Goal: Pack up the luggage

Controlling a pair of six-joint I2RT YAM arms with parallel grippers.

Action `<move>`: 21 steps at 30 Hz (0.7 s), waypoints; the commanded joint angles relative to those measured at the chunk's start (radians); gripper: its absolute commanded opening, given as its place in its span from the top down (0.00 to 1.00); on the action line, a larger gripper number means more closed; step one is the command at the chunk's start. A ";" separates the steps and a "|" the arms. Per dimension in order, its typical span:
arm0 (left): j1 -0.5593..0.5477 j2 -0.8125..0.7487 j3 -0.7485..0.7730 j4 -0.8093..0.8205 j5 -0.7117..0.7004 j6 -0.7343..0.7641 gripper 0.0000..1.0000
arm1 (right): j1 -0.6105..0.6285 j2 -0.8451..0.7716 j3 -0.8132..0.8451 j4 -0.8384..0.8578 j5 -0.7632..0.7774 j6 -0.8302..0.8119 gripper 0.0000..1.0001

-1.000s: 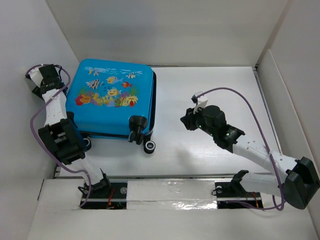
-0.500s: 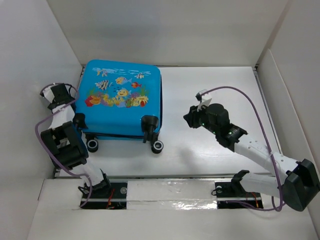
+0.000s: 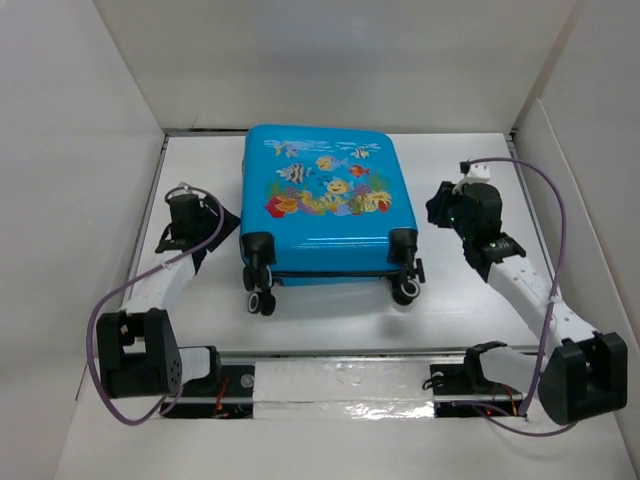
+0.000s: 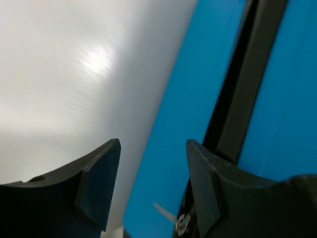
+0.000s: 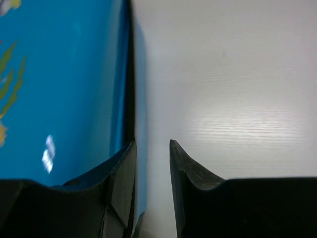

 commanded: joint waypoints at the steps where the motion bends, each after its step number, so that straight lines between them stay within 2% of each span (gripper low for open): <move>1: -0.019 -0.083 -0.074 0.036 0.067 -0.034 0.47 | -0.060 0.132 0.146 -0.049 0.040 0.001 0.61; 5: -0.028 -0.135 -0.151 0.087 0.081 -0.058 0.47 | -0.060 0.286 0.214 -0.094 0.060 -0.007 0.61; 9: -0.047 -0.184 -0.211 0.134 0.104 -0.077 0.47 | -0.037 0.435 0.273 -0.066 -0.031 -0.011 0.59; 10: -0.060 -0.198 -0.217 0.138 0.094 -0.077 0.48 | -0.027 0.473 0.339 -0.099 -0.046 -0.033 0.57; 13: -0.119 -0.251 -0.249 0.156 0.070 -0.078 0.53 | 0.030 0.624 0.485 -0.181 -0.109 -0.074 0.57; 17: -0.221 -0.291 -0.286 0.167 0.043 -0.080 0.58 | 0.104 0.769 0.630 -0.166 -0.252 -0.081 0.57; 19: -0.324 -0.291 -0.298 0.167 -0.003 -0.089 0.58 | 0.151 0.856 0.722 -0.202 -0.279 -0.090 0.57; 21: -0.401 -0.291 -0.327 0.176 -0.041 -0.119 0.58 | 0.176 0.917 0.893 -0.241 -0.296 -0.107 0.57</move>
